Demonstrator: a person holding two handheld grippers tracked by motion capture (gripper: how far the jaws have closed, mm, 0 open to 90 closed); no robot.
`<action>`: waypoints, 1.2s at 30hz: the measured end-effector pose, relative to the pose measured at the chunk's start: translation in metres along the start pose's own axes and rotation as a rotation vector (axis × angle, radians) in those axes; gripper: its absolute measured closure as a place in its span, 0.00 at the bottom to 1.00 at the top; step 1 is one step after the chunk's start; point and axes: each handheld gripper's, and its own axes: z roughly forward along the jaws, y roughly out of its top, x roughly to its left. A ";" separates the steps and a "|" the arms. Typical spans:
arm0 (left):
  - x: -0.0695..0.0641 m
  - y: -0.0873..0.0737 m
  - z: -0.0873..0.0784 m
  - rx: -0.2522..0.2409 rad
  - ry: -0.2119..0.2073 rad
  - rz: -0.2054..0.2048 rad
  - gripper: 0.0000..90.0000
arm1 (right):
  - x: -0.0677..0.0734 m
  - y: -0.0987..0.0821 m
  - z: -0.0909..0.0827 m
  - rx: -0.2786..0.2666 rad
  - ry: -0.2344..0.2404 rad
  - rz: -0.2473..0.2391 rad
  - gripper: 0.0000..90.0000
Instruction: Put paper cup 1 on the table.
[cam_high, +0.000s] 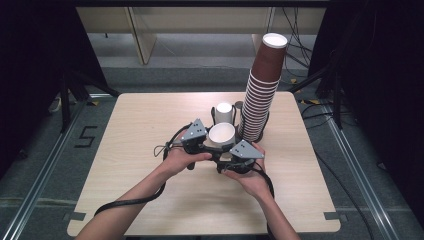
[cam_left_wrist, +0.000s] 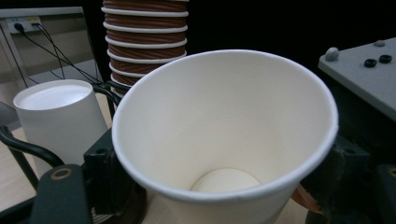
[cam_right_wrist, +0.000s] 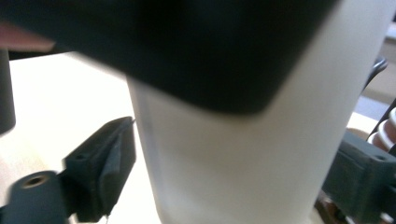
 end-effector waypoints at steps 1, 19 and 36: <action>0.000 0.001 -0.002 -0.002 0.007 0.007 0.24 | 0.000 -0.001 -0.001 0.021 0.000 0.000 0.08; 0.011 -0.006 -0.050 -0.001 0.081 0.018 0.24 | -0.016 -0.011 -0.027 0.072 -0.041 0.020 0.05; 0.008 -0.019 -0.075 0.010 0.115 0.020 0.25 | -0.026 -0.017 -0.039 0.040 -0.094 0.026 0.07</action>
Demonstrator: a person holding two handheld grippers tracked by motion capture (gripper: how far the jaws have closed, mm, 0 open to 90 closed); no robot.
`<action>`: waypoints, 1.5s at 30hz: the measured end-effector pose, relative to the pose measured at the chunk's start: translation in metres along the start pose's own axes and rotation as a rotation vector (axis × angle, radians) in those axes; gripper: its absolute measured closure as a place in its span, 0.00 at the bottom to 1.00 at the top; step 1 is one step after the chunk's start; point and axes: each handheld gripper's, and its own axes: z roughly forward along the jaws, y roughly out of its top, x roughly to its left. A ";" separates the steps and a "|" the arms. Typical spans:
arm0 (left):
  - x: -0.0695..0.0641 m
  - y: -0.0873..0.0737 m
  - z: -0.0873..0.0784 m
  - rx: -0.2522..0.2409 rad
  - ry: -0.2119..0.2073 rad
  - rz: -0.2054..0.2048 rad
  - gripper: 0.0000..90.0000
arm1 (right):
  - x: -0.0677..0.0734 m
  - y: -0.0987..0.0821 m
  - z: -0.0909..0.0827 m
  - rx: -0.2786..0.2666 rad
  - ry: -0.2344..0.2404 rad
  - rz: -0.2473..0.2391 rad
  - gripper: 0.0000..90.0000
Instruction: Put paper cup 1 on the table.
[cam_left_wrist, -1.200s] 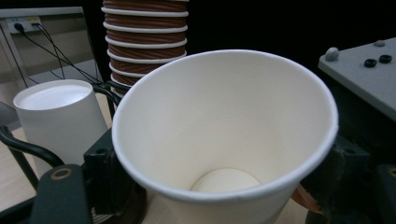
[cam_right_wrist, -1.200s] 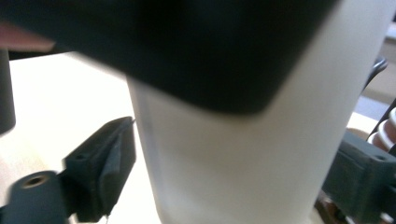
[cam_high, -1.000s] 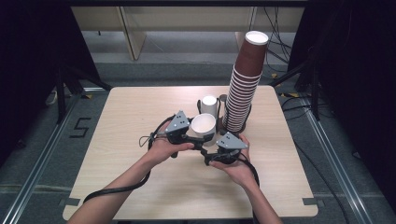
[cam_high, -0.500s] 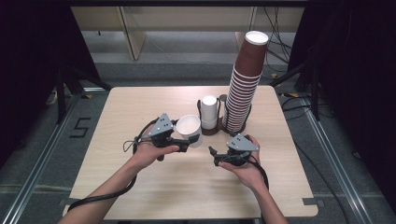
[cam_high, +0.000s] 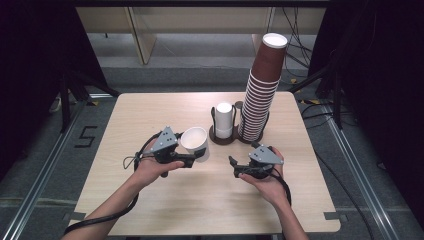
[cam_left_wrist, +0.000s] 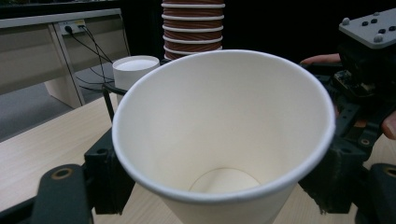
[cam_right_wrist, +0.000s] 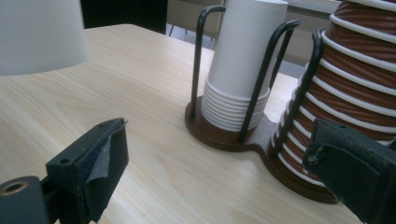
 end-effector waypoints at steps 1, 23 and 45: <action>0.000 -0.001 -0.002 0.003 0.001 0.000 0.25 | 0.000 -0.001 -0.001 -0.003 -0.008 0.006 0.07; 0.003 -0.024 -0.039 0.027 0.068 0.075 0.25 | 0.001 -0.003 -0.007 0.003 -0.023 0.064 0.08; -0.005 -0.053 -0.067 0.028 0.114 0.005 0.25 | -0.001 -0.011 -0.012 0.016 -0.042 0.085 0.09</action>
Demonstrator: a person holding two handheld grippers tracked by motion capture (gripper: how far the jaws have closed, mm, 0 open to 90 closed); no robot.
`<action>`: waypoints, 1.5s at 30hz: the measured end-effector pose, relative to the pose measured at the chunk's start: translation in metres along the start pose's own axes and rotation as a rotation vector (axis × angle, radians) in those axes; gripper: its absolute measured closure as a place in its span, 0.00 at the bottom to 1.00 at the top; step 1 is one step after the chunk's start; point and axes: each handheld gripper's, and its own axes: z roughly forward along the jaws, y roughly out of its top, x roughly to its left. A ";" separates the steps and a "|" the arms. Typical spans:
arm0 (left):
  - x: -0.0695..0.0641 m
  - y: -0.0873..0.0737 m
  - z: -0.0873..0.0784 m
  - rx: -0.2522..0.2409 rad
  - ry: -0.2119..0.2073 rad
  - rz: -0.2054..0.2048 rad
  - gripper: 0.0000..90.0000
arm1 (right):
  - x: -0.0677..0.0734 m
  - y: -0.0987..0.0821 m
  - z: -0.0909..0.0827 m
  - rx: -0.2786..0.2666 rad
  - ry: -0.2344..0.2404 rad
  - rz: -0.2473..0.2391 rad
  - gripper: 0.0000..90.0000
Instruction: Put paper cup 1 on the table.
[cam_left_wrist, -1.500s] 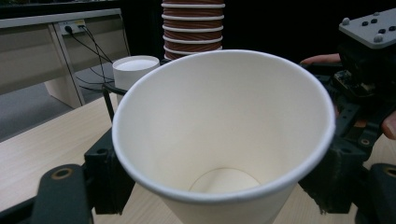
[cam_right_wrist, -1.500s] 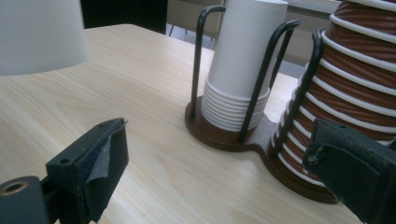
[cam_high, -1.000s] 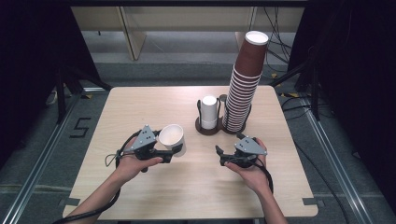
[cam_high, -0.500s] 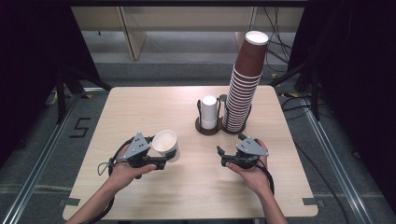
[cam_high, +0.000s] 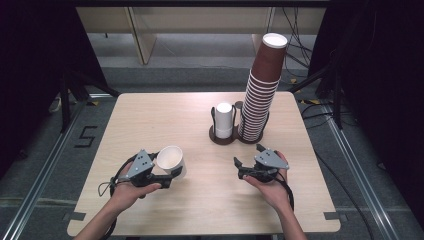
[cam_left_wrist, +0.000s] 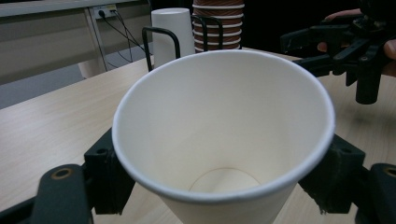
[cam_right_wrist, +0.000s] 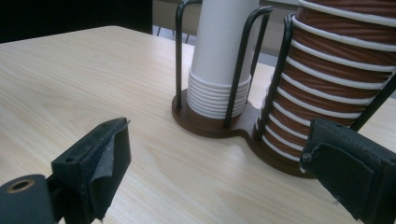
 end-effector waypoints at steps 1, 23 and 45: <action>0.000 -0.003 -0.001 -0.012 -0.003 -0.006 0.25 | -0.001 -0.001 0.001 -0.013 0.003 0.003 0.09; -0.010 -0.036 -0.007 0.072 -0.018 -0.018 0.24 | 0.001 -0.005 0.000 0.004 0.001 0.003 0.10; -0.008 -0.045 -0.006 0.101 -0.023 -0.015 0.24 | 0.003 -0.007 0.001 0.005 0.004 0.004 0.10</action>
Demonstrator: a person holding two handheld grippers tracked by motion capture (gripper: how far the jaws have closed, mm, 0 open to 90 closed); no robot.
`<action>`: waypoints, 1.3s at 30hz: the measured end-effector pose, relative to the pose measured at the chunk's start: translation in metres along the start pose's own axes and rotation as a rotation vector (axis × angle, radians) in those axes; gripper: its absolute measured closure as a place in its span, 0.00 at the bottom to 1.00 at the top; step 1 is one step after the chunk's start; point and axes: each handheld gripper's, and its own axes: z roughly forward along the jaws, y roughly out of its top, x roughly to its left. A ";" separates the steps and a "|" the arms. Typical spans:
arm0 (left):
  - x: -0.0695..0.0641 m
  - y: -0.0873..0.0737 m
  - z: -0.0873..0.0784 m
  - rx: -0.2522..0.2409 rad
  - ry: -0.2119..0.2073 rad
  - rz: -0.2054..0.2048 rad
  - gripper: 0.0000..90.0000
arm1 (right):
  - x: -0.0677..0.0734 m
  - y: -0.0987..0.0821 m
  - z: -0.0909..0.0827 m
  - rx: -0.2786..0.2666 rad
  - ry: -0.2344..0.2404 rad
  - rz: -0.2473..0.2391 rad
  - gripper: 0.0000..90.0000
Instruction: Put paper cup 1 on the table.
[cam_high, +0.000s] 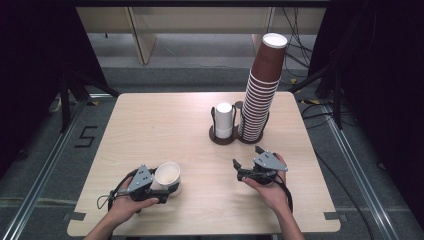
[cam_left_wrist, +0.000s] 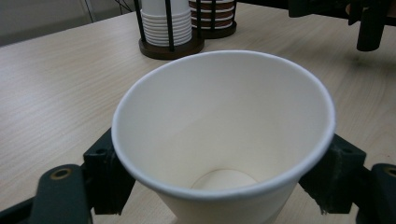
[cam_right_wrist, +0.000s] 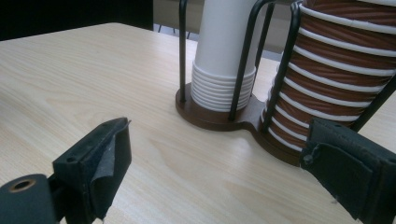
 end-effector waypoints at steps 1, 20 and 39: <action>0.000 0.000 0.000 -0.004 -0.002 -0.004 0.24 | 0.000 0.000 0.000 0.000 0.000 0.003 0.10; -0.004 0.000 0.002 0.030 -0.040 -0.013 0.00 | 0.001 0.001 0.000 -0.006 -0.014 0.004 0.04; 0.006 0.024 -0.013 -0.061 -0.007 -0.014 0.00 | -0.002 0.004 0.000 -0.013 -0.013 0.001 0.04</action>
